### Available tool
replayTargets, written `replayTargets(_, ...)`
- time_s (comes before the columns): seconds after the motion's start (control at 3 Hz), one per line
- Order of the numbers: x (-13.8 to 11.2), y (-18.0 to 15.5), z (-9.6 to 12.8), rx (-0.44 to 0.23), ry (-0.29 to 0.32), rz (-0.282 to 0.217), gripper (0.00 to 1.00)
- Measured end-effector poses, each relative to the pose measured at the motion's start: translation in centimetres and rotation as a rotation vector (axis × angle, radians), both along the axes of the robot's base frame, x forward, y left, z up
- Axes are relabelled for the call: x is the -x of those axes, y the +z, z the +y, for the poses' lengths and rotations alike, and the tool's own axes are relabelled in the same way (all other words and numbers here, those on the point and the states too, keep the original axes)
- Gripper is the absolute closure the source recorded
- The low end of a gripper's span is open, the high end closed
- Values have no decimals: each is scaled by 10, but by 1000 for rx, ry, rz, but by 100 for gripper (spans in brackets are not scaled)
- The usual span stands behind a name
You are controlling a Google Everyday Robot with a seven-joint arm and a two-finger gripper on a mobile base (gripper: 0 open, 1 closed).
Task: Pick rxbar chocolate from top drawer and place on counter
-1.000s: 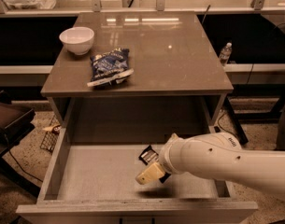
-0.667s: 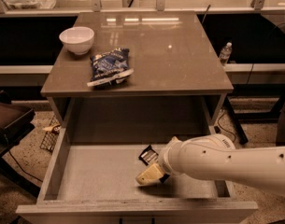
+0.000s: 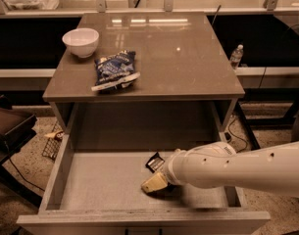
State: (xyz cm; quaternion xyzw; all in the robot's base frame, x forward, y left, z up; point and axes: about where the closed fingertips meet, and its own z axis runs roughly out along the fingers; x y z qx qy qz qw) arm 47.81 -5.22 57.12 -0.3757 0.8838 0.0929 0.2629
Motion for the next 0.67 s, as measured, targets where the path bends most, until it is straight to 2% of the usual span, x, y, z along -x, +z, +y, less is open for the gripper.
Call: replayTargets(0.67,0,18,0,0,0,0,85)
